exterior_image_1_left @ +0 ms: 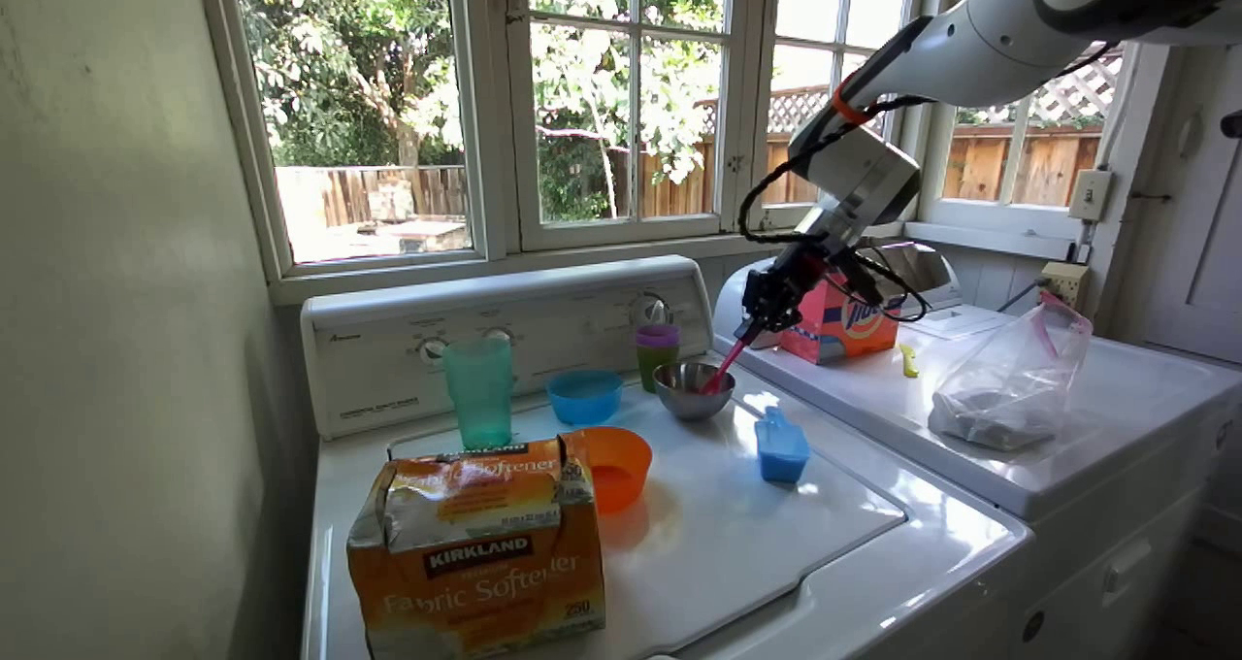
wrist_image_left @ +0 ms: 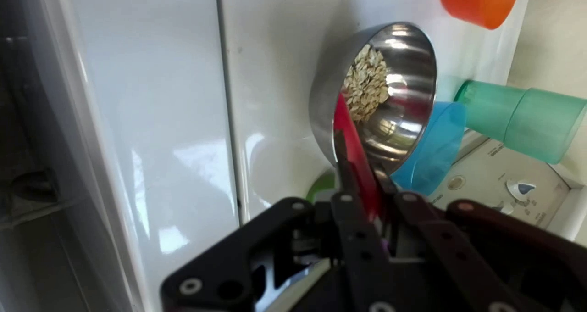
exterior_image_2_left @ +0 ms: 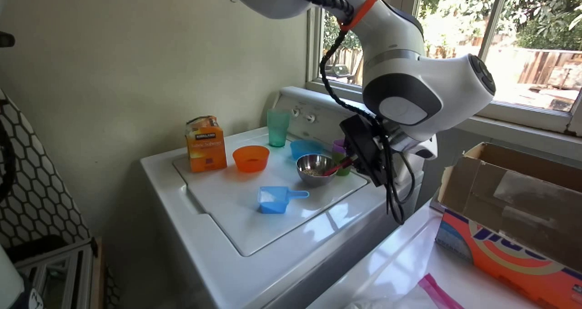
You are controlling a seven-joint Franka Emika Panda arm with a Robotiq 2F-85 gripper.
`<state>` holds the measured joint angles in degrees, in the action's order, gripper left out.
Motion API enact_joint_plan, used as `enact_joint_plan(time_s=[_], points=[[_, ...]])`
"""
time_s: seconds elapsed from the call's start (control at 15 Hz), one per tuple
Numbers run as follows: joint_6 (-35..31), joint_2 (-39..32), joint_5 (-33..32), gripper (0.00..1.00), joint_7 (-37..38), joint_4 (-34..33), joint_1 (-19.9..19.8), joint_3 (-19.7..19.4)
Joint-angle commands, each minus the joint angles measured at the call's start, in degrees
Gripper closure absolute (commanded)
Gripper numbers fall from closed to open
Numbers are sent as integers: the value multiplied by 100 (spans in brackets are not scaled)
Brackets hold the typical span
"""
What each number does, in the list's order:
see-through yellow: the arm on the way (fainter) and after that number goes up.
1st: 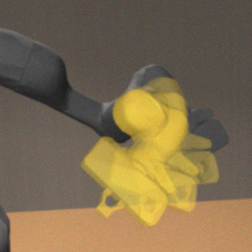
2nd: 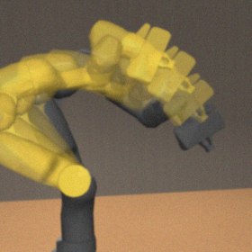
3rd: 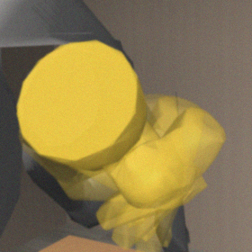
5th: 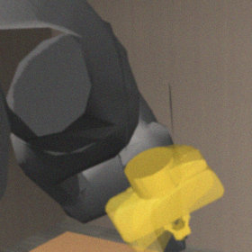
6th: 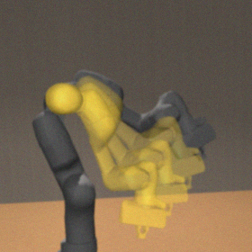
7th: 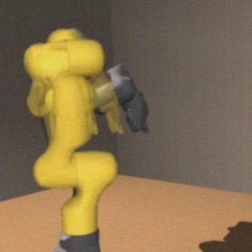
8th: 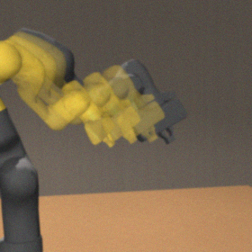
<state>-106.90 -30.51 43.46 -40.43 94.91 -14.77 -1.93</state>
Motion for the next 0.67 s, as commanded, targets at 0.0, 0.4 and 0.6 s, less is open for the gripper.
enact_joint_plan(time_s=[0.0, 0.4, 0.6], points=[[469, -144, -117, 97, 226, -89, -37, 59], [1164, -512, 56, 97, 367, -386, -111, 140], [1404, -692, 187, 97, 387, -557, -164, 160]])
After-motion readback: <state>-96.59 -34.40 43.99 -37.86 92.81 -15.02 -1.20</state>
